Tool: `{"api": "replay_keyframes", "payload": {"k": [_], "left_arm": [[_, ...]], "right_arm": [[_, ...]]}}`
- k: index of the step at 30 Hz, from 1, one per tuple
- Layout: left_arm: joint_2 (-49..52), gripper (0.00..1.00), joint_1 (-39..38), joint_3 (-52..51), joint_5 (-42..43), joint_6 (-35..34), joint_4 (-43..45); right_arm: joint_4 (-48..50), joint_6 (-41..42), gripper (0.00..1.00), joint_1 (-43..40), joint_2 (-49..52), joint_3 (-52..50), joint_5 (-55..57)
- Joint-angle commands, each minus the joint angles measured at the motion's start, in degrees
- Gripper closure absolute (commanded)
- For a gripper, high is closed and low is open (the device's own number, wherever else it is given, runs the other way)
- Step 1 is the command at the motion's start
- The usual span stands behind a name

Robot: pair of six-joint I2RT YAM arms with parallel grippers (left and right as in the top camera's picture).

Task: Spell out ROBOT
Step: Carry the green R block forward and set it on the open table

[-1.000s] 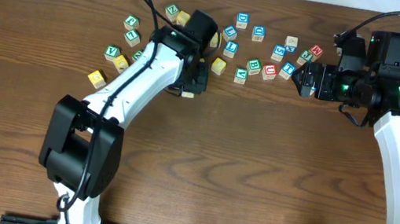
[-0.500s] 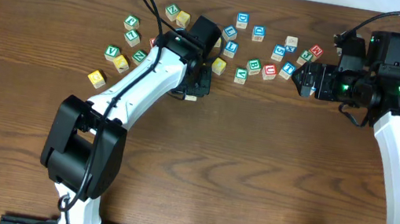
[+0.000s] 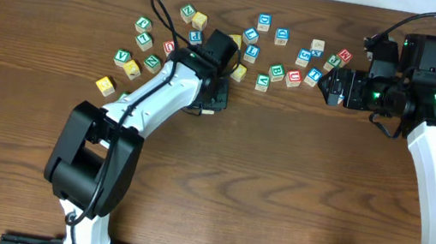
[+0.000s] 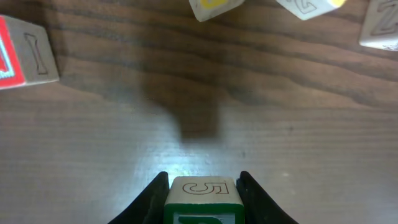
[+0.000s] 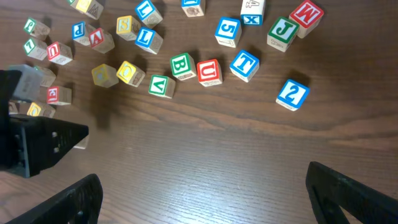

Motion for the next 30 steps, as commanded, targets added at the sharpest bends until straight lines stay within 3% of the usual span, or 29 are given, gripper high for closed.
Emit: {"api": "replay_keyframes", "payload": {"k": [1, 11, 19, 26, 30], "left_arm": [[-0.4, 0.7, -0.4, -3.6, -2.6, -0.5, 2.9], [-0.3, 0.69, -3.4, -5.5, -6.6, -2.7, 4.9], [-0.3, 0.53, -3.9, -5.9, -7.8, -3.1, 5.4], [-0.4, 0.48, -3.3, -4.9, -7.7, -2.3, 6.2], [-0.4, 0.46, -1.7, 1.5, -7.7, 0.9, 3.4]], "right_arm": [[0.0, -0.3, 0.01, -0.7, 0.0, 1.2, -0.3], [0.0, -0.3, 0.01, -0.7, 0.0, 1.2, -0.3], [-0.1, -0.3, 0.01, -0.7, 0.0, 1.2, -0.3], [0.0, -0.3, 0.01, -0.7, 0.0, 1.2, -0.3], [0.0, -0.3, 0.01, -0.7, 0.0, 1.2, -0.3]]}}
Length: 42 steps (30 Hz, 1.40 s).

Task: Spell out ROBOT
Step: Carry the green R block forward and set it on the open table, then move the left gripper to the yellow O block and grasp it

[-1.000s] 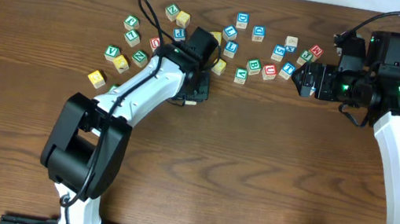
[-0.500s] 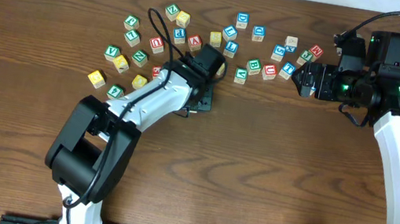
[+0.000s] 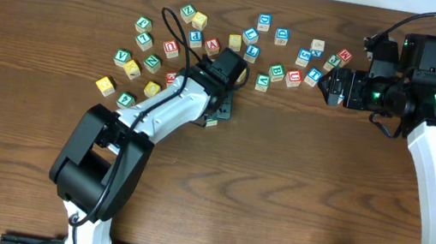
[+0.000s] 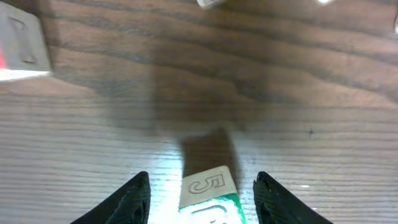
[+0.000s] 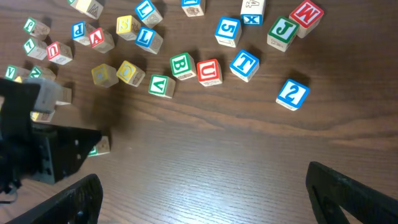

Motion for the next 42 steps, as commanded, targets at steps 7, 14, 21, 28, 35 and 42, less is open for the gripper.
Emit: {"api": "replay_keyframes", "payload": {"k": [7, 14, 21, 28, 35, 42], "left_arm": [[-0.4, 0.44, 4.0, 19.3, -1.2, 4.0, -7.1], [1.4, 0.44, 4.9, 27.4, -3.1, 4.1, -7.1], [6.2, 0.44, 5.1, 29.6, -3.1, 3.6, -6.2], [7.4, 0.44, 5.0, 29.6, -3.0, 3.4, -5.1], [7.4, 0.44, 3.1, 28.5, -3.0, 3.5, -4.3], [9.4, 0.44, 1.4, 27.6, -3.0, 3.7, -2.9]], "right_arm": [[-0.1, -0.3, 0.01, -0.7, 0.0, 1.2, -0.3], [-0.1, -0.3, 0.01, -0.7, 0.0, 1.2, -0.3], [-0.1, -0.3, 0.01, -0.7, 0.0, 1.2, -0.3], [-0.1, -0.3, 0.01, -0.7, 0.0, 1.2, -0.3], [-0.1, -0.3, 0.01, -0.7, 0.0, 1.2, -0.3], [-0.1, -0.3, 0.01, -0.7, 0.0, 1.2, -0.3]]}}
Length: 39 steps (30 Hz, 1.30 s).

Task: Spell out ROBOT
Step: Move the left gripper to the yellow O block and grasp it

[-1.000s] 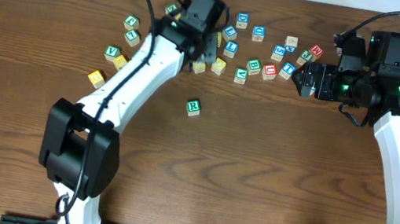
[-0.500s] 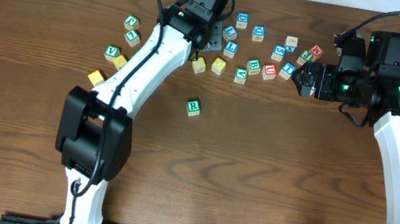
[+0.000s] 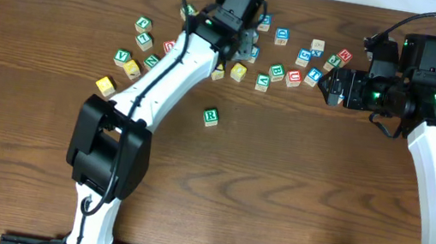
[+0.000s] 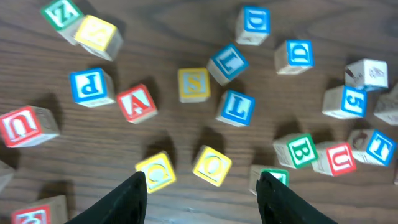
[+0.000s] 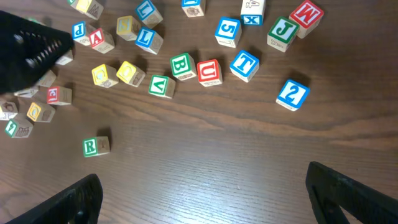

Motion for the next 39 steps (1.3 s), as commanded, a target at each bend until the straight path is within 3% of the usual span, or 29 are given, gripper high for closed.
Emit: {"api": "replay_keyframes", "payload": {"k": [1, 11, 30, 39], "left_arm": [[2.3, 0.44, -0.5, -0.7, -1.1, 0.6, 0.3], [7.1, 0.44, -0.6, -0.7, 0.1, 2.1, 1.0], [12.6, 0.44, -0.6, -0.7, 5.3, 18.4, 3.5], [13.3, 0.44, -0.5, -0.7, 5.5, 18.9, 5.7]], "right_arm": [[-0.1, -0.3, 0.01, -0.7, 0.0, 1.2, -0.3], [-0.1, -0.3, 0.01, -0.7, 0.0, 1.2, -0.3], [-0.1, -0.3, 0.01, -0.7, 0.0, 1.2, -0.3], [-0.1, -0.3, 0.01, -0.7, 0.0, 1.2, -0.3]]}}
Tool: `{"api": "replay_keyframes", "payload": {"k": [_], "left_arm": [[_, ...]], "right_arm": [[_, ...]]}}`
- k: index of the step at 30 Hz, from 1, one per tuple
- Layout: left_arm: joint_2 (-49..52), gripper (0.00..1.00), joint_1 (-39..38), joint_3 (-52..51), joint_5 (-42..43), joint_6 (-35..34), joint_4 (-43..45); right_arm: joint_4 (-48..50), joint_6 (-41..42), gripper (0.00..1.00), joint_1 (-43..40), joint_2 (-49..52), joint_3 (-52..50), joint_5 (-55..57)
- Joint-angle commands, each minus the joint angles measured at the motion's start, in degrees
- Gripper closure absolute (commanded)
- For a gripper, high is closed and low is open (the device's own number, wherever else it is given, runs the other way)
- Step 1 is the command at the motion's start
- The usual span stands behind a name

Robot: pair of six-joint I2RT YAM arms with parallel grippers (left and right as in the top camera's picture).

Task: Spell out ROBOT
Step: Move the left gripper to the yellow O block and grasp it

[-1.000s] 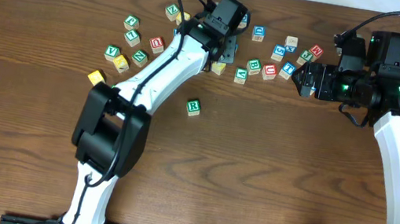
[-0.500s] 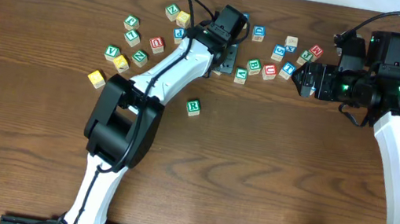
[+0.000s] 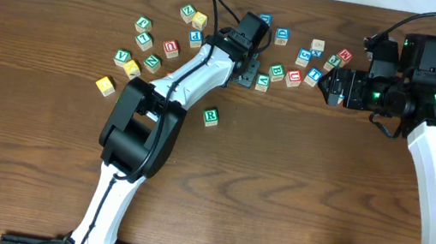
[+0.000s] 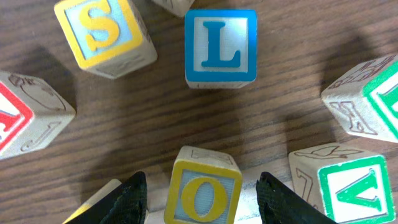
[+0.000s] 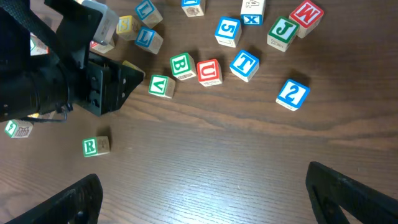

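Observation:
A yellow O block (image 4: 202,186) stands on the table between the spread fingers of my left gripper (image 4: 202,202), which is open and low over the pile (image 3: 245,76); neither finger touches it. A green R block (image 3: 211,117) stands alone in front of the pile, also seen in the right wrist view (image 5: 96,146). A green B block (image 5: 182,66) and a blue T block (image 5: 244,65) lie in the pile's right part. My right gripper (image 5: 205,205) hangs open, high over bare table at the right, holding nothing.
Close round the O block lie a blue L block (image 4: 220,46), a yellow S block (image 4: 104,34) and a green V block (image 4: 342,183). A red U block (image 5: 209,71) and a blue 2 block (image 5: 291,93) sit further right. Several more blocks lie at the back left.
My left gripper was open high over the back of the pile. Now it is down low, further right, with the yellow O block between its open fingers. The right arm has not moved.
My left gripper was shut on the green R block just above the table in front of the pile. Then it stood open with the block set down. Then the R stood alone while the gripper was over the pile, and now it straddles the O.

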Motion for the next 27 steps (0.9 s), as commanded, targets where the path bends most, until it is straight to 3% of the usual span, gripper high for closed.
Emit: {"api": "replay_keyframes", "payload": {"k": [1, 5, 12, 18, 27], "left_arm": [[0.4, 0.44, 0.2, -0.5, 0.5, 1.2, 0.7], [1.0, 0.45, 0.2, -0.5, 0.5, 1.2, 1.4], [2.2, 0.58, 0.2, -0.5, 0.5, 1.2, 1.4], [2.2, 0.62, 0.2, -0.5, 0.5, 0.8, 1.4], [0.1, 0.7, 0.2, -0.3, 0.5, -6.3, -0.1]], "right_arm": [[0.0, -0.3, 0.01, -0.7, 0.0, 1.2, -0.3], [0.0, -0.3, 0.01, -0.7, 0.0, 1.2, -0.3], [-0.1, -0.3, 0.01, -0.7, 0.0, 1.2, -0.3], [-0.1, -0.3, 0.01, -0.7, 0.0, 1.2, -0.3], [-0.1, -0.3, 0.01, -0.7, 0.0, 1.2, -0.3]]}}
